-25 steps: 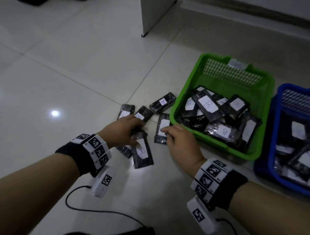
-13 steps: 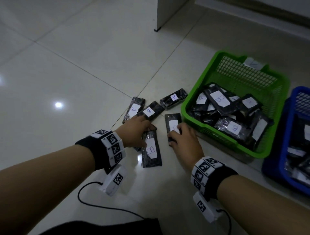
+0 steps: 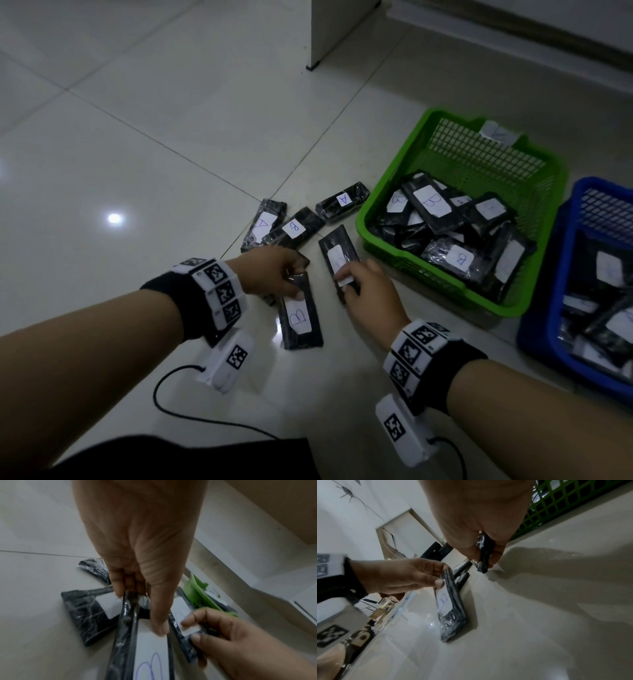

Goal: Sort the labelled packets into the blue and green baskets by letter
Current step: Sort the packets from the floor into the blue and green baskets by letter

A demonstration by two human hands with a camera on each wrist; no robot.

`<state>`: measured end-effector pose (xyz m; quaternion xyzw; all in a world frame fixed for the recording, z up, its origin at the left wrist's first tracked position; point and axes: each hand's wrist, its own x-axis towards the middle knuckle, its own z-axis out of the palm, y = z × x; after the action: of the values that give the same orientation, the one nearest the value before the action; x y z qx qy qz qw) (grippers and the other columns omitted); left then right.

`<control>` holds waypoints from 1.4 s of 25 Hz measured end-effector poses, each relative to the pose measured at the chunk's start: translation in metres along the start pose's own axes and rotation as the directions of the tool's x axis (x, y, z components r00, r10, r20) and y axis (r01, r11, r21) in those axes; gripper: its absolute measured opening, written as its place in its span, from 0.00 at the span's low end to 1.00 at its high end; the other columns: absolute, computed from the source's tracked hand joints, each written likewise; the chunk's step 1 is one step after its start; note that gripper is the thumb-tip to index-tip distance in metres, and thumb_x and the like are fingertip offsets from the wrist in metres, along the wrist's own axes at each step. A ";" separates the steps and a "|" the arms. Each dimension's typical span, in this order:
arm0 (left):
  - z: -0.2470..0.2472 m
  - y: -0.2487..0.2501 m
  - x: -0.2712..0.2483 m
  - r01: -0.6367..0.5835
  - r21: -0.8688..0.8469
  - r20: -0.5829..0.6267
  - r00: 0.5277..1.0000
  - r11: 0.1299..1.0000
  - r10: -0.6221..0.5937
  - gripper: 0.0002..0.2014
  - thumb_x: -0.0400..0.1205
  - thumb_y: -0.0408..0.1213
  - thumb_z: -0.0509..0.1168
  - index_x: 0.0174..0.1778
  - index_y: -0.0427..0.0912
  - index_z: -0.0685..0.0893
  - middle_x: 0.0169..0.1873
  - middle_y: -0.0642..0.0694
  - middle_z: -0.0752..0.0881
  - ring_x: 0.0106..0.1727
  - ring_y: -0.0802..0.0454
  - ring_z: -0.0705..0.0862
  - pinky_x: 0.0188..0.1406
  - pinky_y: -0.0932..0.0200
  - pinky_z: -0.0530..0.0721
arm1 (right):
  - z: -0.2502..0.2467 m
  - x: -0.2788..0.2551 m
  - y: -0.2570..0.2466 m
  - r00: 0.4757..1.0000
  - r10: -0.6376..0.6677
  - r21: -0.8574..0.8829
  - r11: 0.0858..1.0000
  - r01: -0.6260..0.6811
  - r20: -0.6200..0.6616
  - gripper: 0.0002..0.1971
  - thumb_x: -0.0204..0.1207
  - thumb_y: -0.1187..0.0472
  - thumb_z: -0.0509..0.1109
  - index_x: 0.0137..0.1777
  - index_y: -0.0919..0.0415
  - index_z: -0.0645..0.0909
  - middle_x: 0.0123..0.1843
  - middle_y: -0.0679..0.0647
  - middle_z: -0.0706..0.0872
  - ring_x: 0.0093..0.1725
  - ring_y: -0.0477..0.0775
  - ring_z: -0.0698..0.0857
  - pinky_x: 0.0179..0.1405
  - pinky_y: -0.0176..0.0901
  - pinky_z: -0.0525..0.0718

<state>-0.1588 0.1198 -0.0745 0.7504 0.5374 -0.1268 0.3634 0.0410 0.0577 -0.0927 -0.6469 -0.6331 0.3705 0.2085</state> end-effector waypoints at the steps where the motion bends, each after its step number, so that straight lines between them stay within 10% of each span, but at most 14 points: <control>1: -0.006 -0.001 0.000 0.016 -0.106 0.012 1.000 0.994 -0.014 0.17 0.70 0.49 0.77 0.47 0.52 0.77 0.49 0.51 0.83 0.46 0.54 0.82 0.43 0.62 0.78 | -0.005 -0.002 -0.004 1.000 -0.015 0.020 1.000 0.016 -0.025 0.10 0.76 0.72 0.65 0.50 0.57 0.82 0.56 0.51 0.76 0.51 0.44 0.79 0.53 0.29 0.78; 9: -0.059 0.058 0.012 -0.172 -0.821 -0.204 0.979 0.545 0.002 0.18 0.76 0.31 0.71 0.60 0.41 0.75 0.36 0.46 0.88 0.37 0.48 0.89 0.37 0.50 0.90 | -0.087 0.012 -0.019 0.895 0.028 0.234 0.969 0.085 -0.445 0.13 0.73 0.75 0.66 0.48 0.58 0.69 0.54 0.55 0.74 0.43 0.39 0.74 0.36 0.11 0.72; 14: -0.051 0.119 0.048 -0.333 -0.859 -0.383 0.922 0.389 -0.055 0.06 0.81 0.28 0.64 0.51 0.40 0.76 0.39 0.43 0.82 0.37 0.49 0.83 0.31 0.60 0.89 | -0.143 0.037 0.035 0.795 0.297 0.348 0.930 -0.116 -0.529 0.12 0.75 0.65 0.70 0.55 0.52 0.75 0.59 0.54 0.80 0.47 0.54 0.86 0.42 0.38 0.87; 17: -0.027 0.134 0.069 -0.303 -0.749 -0.447 0.887 0.589 -0.113 0.13 0.76 0.34 0.72 0.55 0.44 0.79 0.43 0.50 0.85 0.44 0.50 0.86 0.42 0.62 0.88 | -0.160 0.038 0.054 0.810 0.364 0.327 0.918 -0.226 -0.460 0.14 0.77 0.64 0.70 0.62 0.55 0.78 0.61 0.54 0.85 0.46 0.55 0.89 0.45 0.46 0.87; 22: 0.004 0.134 0.068 -0.317 -0.195 -0.635 0.762 0.928 0.127 0.22 0.71 0.43 0.75 0.60 0.51 0.77 0.57 0.50 0.79 0.60 0.50 0.76 0.57 0.59 0.72 | -0.162 0.026 0.049 0.883 0.272 -0.027 0.952 -0.305 -0.382 0.21 0.79 0.62 0.67 0.72 0.53 0.76 0.75 0.56 0.71 0.73 0.57 0.73 0.72 0.43 0.70; 27: 0.009 0.121 0.064 -0.283 -0.115 -0.646 0.749 0.952 0.145 0.14 0.72 0.44 0.74 0.53 0.49 0.86 0.63 0.44 0.75 0.68 0.43 0.70 0.71 0.50 0.69 | -0.153 0.016 0.033 0.901 0.255 -0.203 0.919 -0.339 -0.351 0.23 0.80 0.58 0.65 0.75 0.48 0.74 0.85 0.56 0.55 0.81 0.59 0.53 0.80 0.50 0.57; 31: -0.004 0.095 0.055 -0.345 -0.164 -0.645 0.746 0.924 0.164 0.06 0.74 0.39 0.72 0.46 0.51 0.88 0.52 0.51 0.76 0.61 0.49 0.74 0.66 0.55 0.73 | -0.132 0.021 0.015 0.937 0.048 -0.298 0.941 -0.159 -0.346 0.20 0.77 0.59 0.65 0.69 0.47 0.80 0.81 0.54 0.65 0.80 0.57 0.58 0.81 0.59 0.59; 35: -0.019 0.039 0.040 -0.136 -0.172 -0.669 0.743 0.976 -0.015 0.07 0.76 0.37 0.69 0.49 0.47 0.86 0.47 0.48 0.80 0.53 0.45 0.79 0.56 0.54 0.77 | -0.090 0.039 -0.017 0.978 -0.116 -0.335 0.941 0.054 -0.170 0.19 0.76 0.57 0.66 0.67 0.48 0.80 0.77 0.52 0.71 0.79 0.56 0.59 0.81 0.55 0.59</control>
<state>-0.1123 0.1551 -0.0687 0.7205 0.6172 0.2187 0.2283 0.0933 0.1152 -0.0309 -0.6765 -0.6909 0.1877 0.1723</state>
